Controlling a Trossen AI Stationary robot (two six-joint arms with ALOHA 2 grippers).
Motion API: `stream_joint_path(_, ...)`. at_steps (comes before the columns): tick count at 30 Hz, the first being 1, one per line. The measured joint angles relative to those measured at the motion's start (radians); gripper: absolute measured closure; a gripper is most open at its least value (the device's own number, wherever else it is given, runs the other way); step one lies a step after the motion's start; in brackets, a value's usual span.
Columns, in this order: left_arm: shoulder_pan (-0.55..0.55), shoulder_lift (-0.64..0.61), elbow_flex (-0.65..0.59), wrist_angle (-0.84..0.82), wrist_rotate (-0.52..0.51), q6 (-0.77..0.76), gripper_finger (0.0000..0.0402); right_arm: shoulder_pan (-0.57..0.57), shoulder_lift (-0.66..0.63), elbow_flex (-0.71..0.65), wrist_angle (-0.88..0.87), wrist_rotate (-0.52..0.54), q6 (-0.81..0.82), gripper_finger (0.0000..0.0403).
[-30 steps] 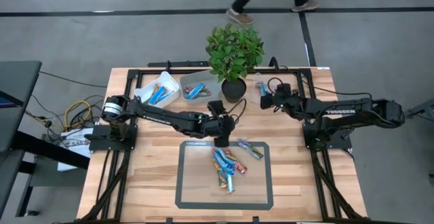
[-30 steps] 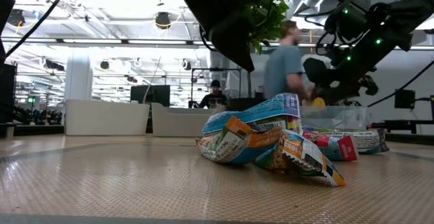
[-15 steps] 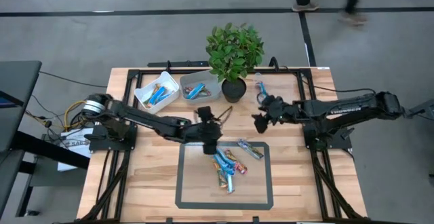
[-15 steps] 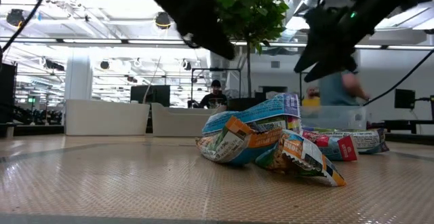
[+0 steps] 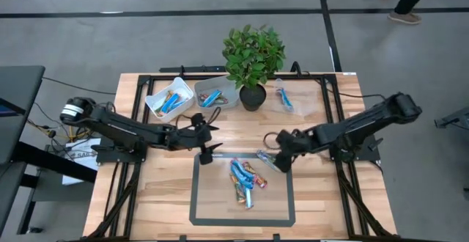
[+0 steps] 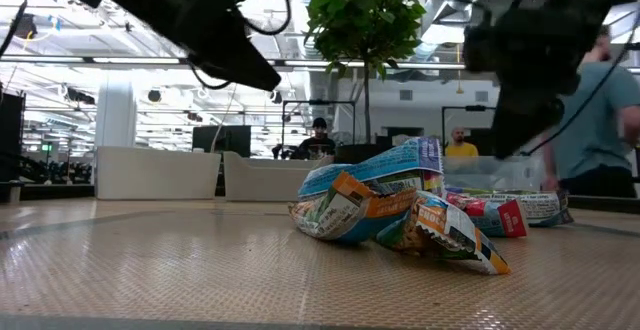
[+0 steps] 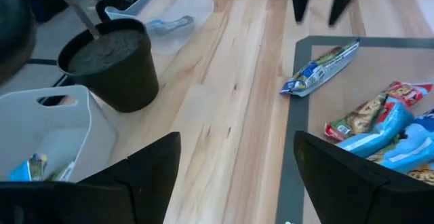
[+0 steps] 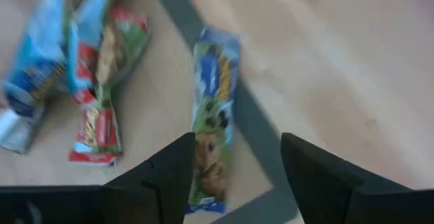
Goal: Pick and place Granola Bars by type
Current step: Put the blue granola bar into the transparent bin
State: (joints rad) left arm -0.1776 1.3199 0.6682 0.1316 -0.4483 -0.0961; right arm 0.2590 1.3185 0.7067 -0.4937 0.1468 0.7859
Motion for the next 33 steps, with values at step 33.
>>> stream_joint_path(33, -0.028, -0.069, -0.054, -0.009, -0.01, -0.048, 0.0123, 0.02, 0.379, 0.177, -0.037, -0.061, -0.087, 0.0319)
